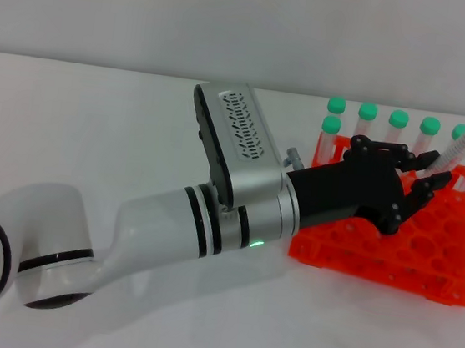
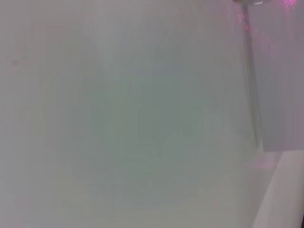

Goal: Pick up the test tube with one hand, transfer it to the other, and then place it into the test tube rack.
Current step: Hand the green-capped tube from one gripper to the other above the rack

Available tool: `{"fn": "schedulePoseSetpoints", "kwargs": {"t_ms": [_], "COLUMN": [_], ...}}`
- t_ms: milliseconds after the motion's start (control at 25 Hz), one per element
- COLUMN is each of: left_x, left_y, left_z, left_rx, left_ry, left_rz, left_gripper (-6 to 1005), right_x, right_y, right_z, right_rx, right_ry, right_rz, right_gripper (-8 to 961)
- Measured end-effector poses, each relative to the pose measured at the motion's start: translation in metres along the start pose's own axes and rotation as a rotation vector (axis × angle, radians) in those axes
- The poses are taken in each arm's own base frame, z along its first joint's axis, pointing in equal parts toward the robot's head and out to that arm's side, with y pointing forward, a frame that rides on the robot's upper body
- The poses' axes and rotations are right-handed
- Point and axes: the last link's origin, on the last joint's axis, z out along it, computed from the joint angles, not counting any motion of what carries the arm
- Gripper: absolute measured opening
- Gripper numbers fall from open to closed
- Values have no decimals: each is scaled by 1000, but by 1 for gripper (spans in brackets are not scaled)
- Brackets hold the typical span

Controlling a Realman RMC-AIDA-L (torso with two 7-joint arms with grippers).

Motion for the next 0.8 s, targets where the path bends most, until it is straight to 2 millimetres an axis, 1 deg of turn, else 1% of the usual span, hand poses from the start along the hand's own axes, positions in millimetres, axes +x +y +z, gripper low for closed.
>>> {"fn": "schedulePoseSetpoints", "kwargs": {"t_ms": [40, 120, 320, 520, 640, 800], "left_x": [0, 0, 0, 0, -1, -4], "left_y": [0, 0, -1, 0, 3, 13], "left_z": [0, 0, -1, 0, 1, 0], "left_rx": [0, 1, 2, -1, 0, 2], "left_ry": [0, 0, 0, -5, -8, 1], "left_rz": [0, -1, 1, 11, 30, 66], "left_gripper": [192, 192, 192, 191, 191, 192], "right_x": [0, -1, 0, 1, 1, 1], "right_y": [0, 0, 0, 0, 1, 1], "right_z": [0, 1, 2, 1, 1, 1], "right_rx": [0, -2, -4, -1, -1, -4], "right_ry": [0, 0, 1, 1, 1, 0], "right_rz": [-3, -6, -5, -3, -2, -2], "right_gripper": [455, 225, 198, 197, 197, 197]}}
